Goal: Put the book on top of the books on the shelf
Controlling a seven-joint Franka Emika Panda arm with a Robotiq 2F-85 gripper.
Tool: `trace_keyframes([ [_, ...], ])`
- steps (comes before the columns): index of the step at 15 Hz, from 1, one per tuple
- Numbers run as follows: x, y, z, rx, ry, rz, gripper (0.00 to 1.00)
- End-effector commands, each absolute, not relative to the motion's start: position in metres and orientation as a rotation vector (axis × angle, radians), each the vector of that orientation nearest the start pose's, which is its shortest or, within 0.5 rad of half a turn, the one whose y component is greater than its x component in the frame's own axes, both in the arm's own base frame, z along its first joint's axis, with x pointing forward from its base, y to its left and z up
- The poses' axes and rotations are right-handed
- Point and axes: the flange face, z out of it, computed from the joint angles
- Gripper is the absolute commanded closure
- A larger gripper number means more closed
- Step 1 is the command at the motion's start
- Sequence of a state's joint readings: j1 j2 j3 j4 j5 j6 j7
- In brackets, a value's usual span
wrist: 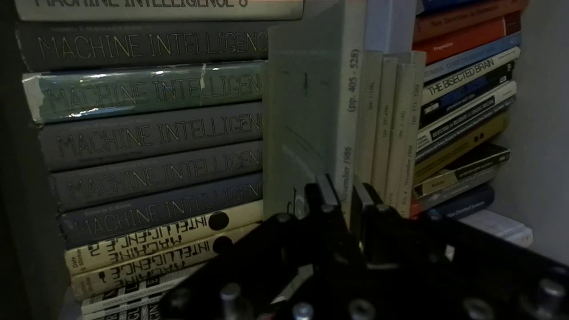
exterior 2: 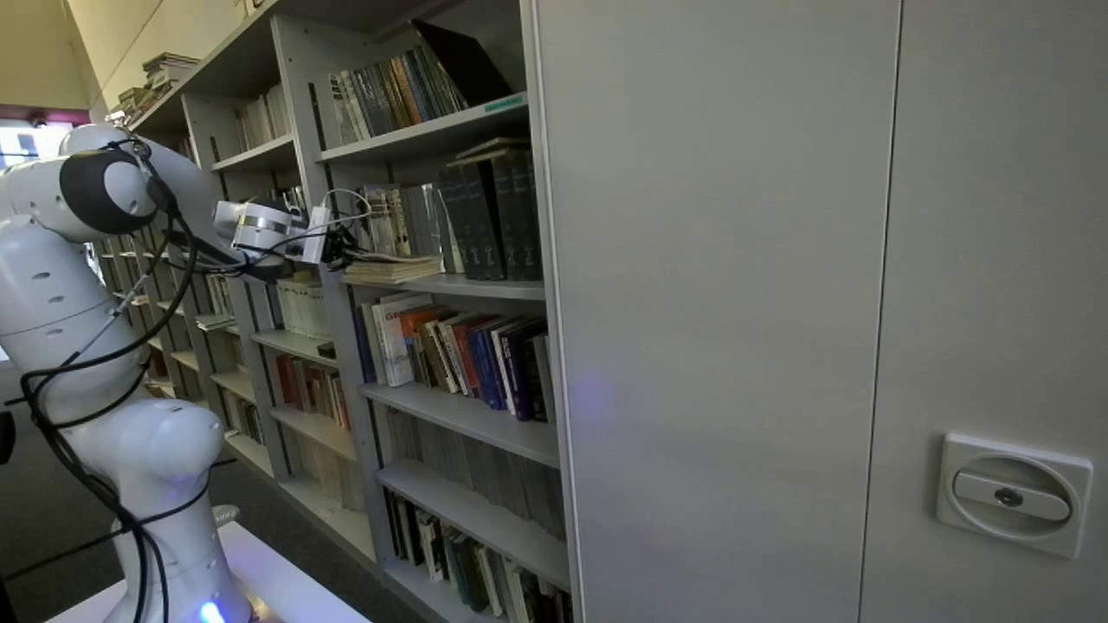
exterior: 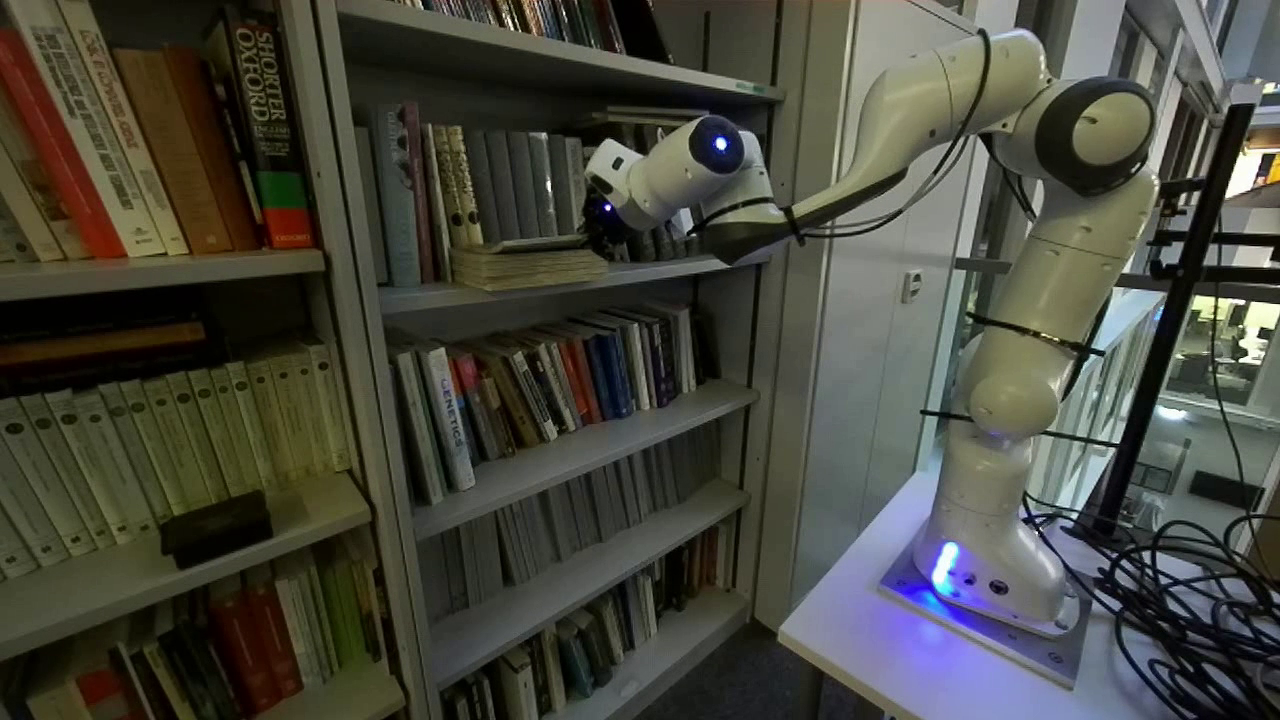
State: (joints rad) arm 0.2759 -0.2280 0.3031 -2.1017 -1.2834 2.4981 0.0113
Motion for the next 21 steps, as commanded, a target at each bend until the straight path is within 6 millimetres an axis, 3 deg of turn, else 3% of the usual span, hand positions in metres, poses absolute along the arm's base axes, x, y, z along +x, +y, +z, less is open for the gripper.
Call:
trace_keyframes([
  [1,0.424,0.306,0.586,1.507,1.390,0.916,0.97],
  [3,0.425,0.306,0.587,1.509,1.385,0.910,0.97],
  [4,0.425,0.306,0.587,1.513,1.391,0.909,0.64],
  [5,0.424,0.306,0.587,1.513,1.392,0.909,0.63],
  [13,0.420,0.312,0.591,1.502,1.393,0.929,0.04],
  [14,0.418,0.313,0.590,1.499,1.393,0.936,0.00],
  [21,0.418,0.322,0.588,1.500,1.337,1.043,0.00],
])
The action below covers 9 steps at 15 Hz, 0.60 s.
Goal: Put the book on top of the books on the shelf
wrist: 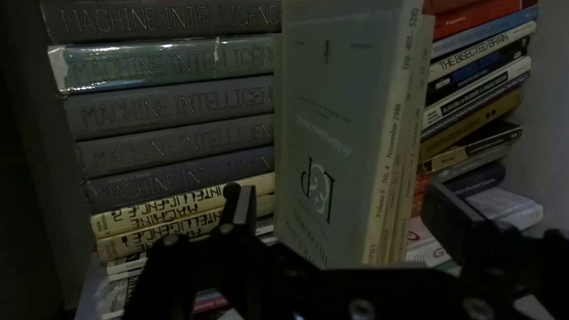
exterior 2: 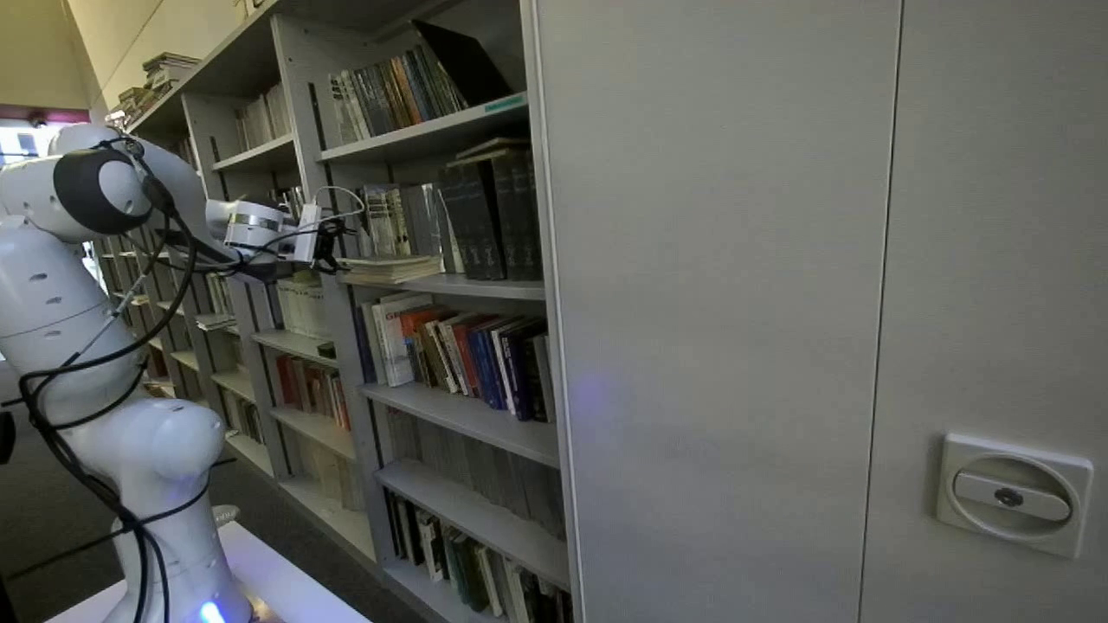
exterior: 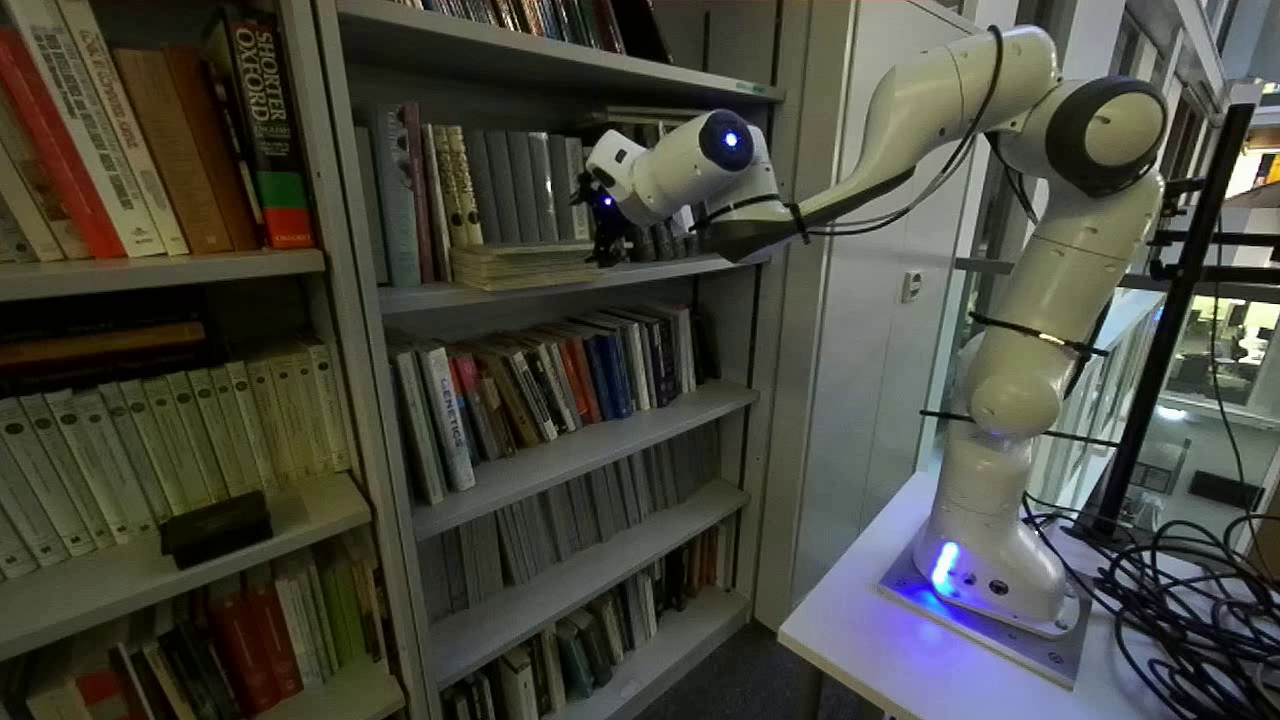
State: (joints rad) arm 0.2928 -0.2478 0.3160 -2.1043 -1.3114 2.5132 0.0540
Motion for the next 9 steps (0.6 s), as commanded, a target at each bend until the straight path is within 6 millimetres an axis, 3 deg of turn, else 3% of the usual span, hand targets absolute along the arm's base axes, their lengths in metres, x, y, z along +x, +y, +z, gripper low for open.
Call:
trace_keyframes([
  [1,0.419,0.322,0.586,1.499,1.322,1.052,0.00],
  [9,0.436,0.305,0.556,1.525,1.221,1.053,0.00],
])
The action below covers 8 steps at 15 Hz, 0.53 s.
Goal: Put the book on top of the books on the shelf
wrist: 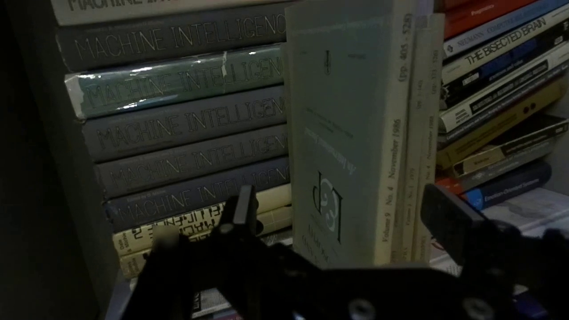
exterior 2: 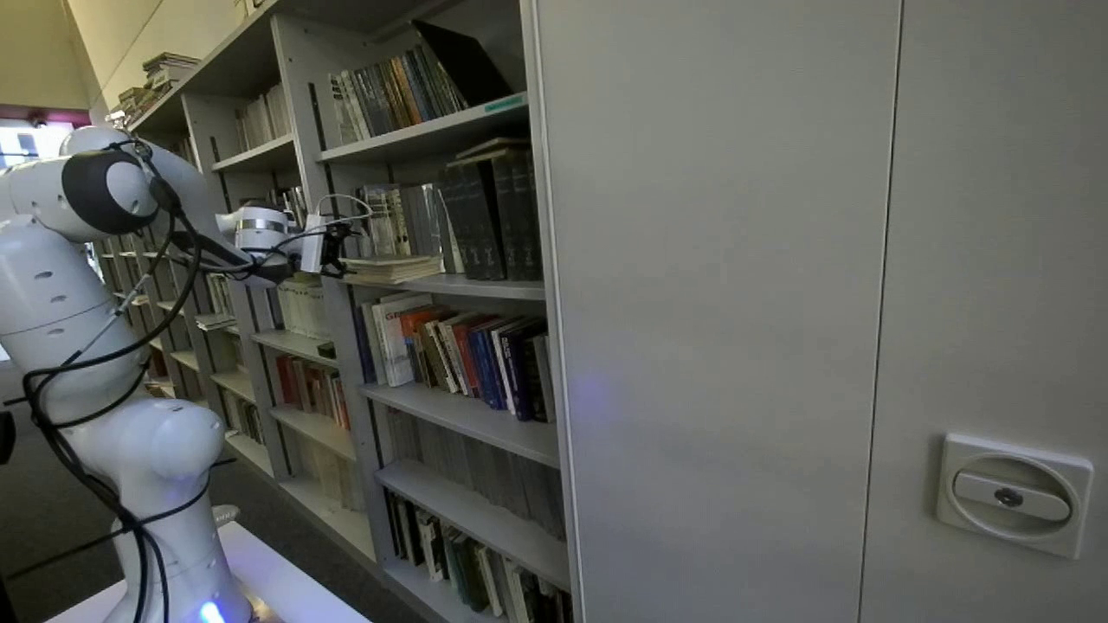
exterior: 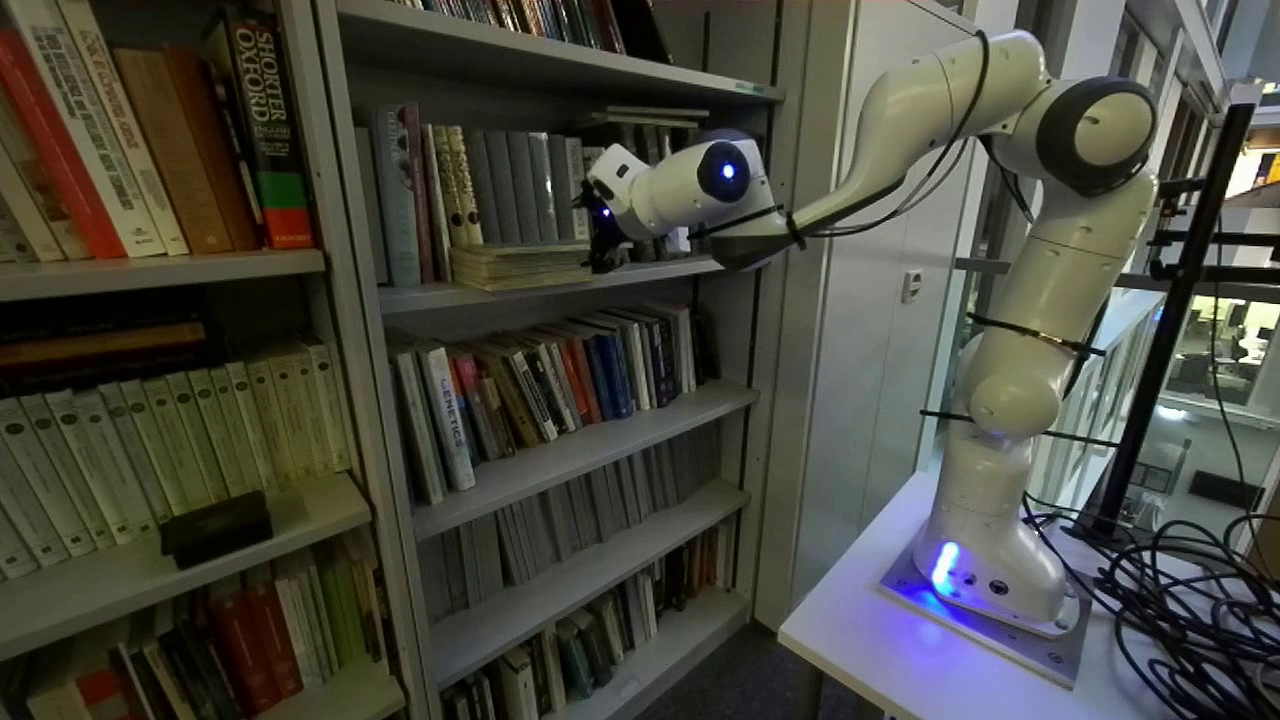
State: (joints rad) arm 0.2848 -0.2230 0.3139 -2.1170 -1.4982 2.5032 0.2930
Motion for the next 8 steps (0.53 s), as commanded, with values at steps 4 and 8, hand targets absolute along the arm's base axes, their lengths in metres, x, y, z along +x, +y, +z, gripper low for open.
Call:
trace_keyframes([
  [4,0.448,0.295,0.543,1.540,1.196,1.024,0.00],
  [8,0.459,0.292,0.547,1.535,1.171,1.021,0.00],
])
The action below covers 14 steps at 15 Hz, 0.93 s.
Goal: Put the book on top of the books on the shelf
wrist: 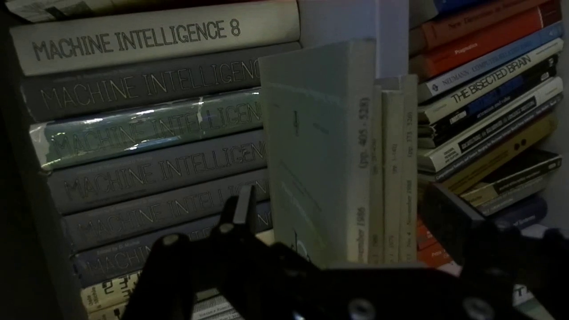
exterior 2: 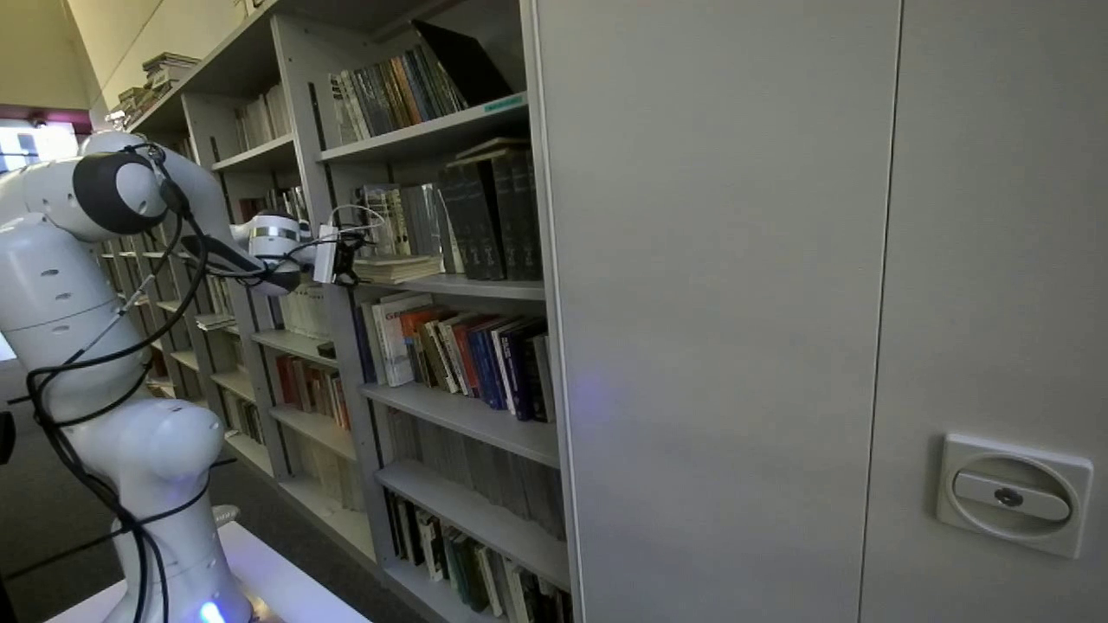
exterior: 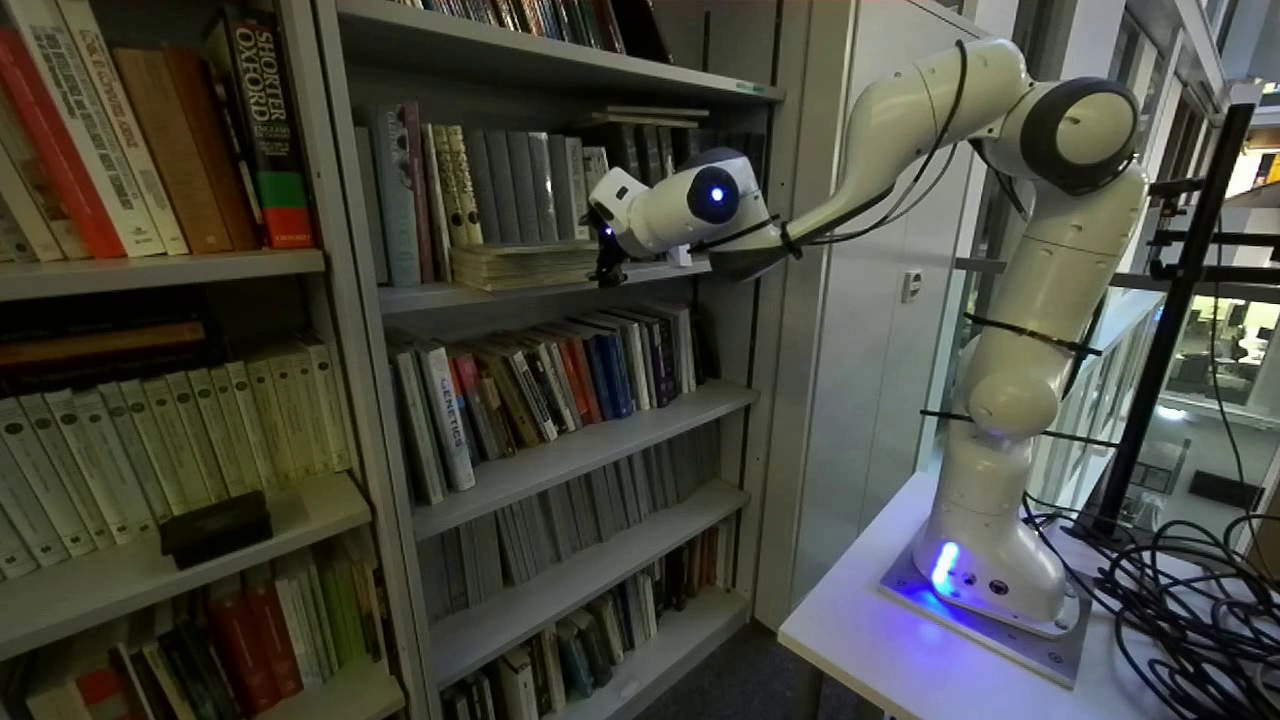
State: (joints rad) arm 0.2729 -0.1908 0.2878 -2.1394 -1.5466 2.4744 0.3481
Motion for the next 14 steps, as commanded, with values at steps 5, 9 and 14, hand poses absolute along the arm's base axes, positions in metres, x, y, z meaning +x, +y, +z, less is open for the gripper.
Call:
trace_keyframes([
  [5,0.466,0.297,0.566,1.511,1.151,1.051,0.00],
  [9,0.472,0.309,0.584,1.466,1.142,1.094,0.25],
  [14,0.474,0.314,0.593,1.446,1.137,1.114,0.63],
])
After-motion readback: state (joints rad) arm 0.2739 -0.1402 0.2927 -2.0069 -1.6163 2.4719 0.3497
